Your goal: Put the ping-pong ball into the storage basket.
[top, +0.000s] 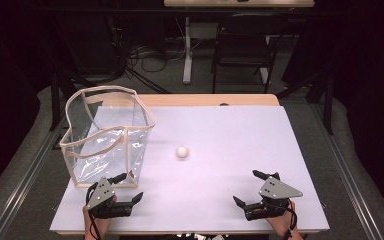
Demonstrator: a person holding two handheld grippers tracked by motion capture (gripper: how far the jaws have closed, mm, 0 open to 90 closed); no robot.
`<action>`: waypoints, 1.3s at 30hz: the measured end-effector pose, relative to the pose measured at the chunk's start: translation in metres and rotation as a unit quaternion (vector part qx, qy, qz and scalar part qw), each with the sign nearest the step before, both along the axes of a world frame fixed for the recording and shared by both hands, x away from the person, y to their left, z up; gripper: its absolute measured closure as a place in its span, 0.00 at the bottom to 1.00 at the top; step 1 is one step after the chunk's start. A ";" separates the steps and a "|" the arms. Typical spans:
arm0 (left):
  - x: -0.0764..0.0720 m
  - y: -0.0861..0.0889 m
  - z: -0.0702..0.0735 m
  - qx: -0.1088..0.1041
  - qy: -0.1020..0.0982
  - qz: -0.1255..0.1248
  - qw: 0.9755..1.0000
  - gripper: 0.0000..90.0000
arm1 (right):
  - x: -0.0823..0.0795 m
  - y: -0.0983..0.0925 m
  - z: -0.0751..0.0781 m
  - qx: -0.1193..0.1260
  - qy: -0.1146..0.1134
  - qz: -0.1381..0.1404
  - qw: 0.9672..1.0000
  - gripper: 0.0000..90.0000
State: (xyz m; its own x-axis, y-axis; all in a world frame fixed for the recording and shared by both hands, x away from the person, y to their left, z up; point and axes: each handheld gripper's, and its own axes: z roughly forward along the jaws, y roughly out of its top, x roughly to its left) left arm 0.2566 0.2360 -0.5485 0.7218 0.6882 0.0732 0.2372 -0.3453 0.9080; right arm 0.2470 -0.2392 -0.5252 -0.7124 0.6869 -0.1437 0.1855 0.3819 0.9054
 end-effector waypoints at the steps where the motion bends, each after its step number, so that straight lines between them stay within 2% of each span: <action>1: 0.000 -0.001 0.000 -0.003 -0.001 0.000 1.000 0.18 | 0.001 0.000 -0.001 0.001 0.002 0.001 1.000 0.00; 11: 0.002 -0.004 -0.001 -0.002 0.000 -0.004 1.000 0.18 | 0.004 0.003 -0.003 -0.002 0.011 0.007 1.000 0.00; 15: 0.002 -0.003 -0.002 0.007 0.002 -0.001 1.000 0.18 | 0.007 0.006 -0.003 -0.004 0.018 0.008 1.000 0.00; 20: -0.001 -0.002 0.000 0.009 -0.008 0.006 1.000 0.18 | 0.008 0.009 -0.003 -0.009 0.022 0.011 1.000 0.00; 25: -0.001 -0.002 0.000 0.007 -0.009 0.003 1.000 0.18 | 0.012 0.014 0.001 -0.022 0.022 0.015 0.999 0.00; 30: -0.001 -0.003 0.000 0.010 -0.008 0.000 1.000 0.18 | 0.015 0.018 0.007 -0.024 0.025 0.006 0.999 0.00; 39: 0.000 -0.004 0.000 0.014 -0.008 -0.002 1.000 0.18 | 0.026 0.026 0.014 -0.028 0.029 0.007 0.999 0.00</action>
State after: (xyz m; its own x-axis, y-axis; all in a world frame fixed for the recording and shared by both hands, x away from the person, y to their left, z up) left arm 0.2567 0.2324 -0.5486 0.7225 0.6835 0.1041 0.2208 -0.3708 0.9021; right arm 0.2729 -0.2131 -0.5112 -0.7302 0.6688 -0.1399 0.2316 0.4349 0.8702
